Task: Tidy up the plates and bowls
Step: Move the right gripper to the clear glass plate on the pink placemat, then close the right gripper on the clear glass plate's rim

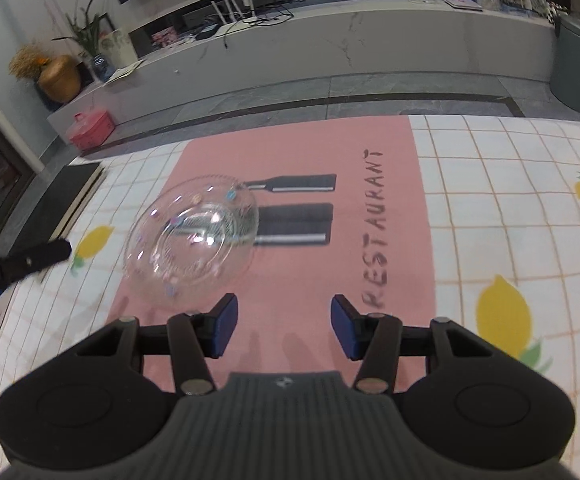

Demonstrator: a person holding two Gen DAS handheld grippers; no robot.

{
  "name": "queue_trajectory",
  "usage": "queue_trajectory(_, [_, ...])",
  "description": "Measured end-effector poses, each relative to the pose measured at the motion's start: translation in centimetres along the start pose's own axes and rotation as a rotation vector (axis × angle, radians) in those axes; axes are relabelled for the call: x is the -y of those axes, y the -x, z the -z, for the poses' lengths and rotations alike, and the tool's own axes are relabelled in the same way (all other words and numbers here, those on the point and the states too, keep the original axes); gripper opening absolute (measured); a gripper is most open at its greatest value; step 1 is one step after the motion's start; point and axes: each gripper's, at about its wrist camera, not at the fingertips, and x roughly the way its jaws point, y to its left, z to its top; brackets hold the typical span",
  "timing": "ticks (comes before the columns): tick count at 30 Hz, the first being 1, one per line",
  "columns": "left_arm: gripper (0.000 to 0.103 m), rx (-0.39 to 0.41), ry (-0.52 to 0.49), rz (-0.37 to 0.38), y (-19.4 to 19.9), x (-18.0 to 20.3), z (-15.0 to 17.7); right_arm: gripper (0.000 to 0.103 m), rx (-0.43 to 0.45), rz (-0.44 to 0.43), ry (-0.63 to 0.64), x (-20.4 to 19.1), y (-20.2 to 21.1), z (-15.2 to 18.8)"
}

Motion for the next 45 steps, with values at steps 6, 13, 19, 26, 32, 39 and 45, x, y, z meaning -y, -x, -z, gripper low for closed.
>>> queue_trajectory(6, [0.045, -0.034, 0.009, -0.031, -2.7, -1.5, 1.2, 0.050, -0.007, -0.012, -0.026, 0.2, -3.2, -1.1])
queue_trajectory(13, [0.049, -0.048, 0.097, -0.001, -4.2, -3.2, 1.3, 0.048, -0.004, -0.061, -0.087, 0.3, -5.6, -1.7])
queue_trajectory(19, [0.049, -0.048, 0.124, 0.015, -5.4, -3.3, 1.3, 0.042, 0.025, -0.084, -0.099, -0.2, -6.6, -1.8])
queue_trajectory(26, [0.028, -0.052, 0.114, 0.003, -6.3, -3.0, 1.4, 0.019, 0.027, -0.106, -0.099, -0.8, -7.6, -2.1])
queue_trajectory(32, [0.017, -0.051, 0.126, 0.010, -6.5, -3.0, 1.5, 0.010, 0.026, -0.121, -0.116, -0.8, -8.0, -2.1])
queue_trajectory(39, [0.014, -0.065, 0.149, 0.022, -5.8, -3.2, 1.6, 0.008, 0.007, -0.117, -0.133, -0.9, -7.5, -2.1])
queue_trajectory(45, [0.014, -0.068, 0.131, 0.037, -4.3, -2.7, 1.5, 0.008, -0.008, -0.114, -0.133, -1.0, -6.3, -1.5])
